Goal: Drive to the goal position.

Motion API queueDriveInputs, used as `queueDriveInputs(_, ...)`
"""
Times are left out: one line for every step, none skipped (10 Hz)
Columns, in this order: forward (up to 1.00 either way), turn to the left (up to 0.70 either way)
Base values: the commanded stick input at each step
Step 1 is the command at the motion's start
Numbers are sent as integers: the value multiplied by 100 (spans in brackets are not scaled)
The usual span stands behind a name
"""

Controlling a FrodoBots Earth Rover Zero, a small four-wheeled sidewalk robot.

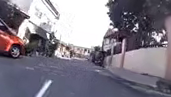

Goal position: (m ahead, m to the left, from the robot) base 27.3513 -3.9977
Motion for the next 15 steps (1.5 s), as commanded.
queueDriveInputs(70, 0)
queueDriveInputs(70, 0)
queueDriveInputs(70, 0)
queueDriveInputs(70, 0)
queueDriveInputs(70, 0)
queueDriveInputs(70, 0)
queueDriveInputs(70, 0)
queueDriveInputs(70, 0)
queueDriveInputs(70, 0)
queueDriveInputs(70, 0)
queueDriveInputs(70, 0)
queueDriveInputs(70, 0)
queueDriveInputs(70, -3)
queueDriveInputs(70, -33)
queueDriveInputs(70, -35)
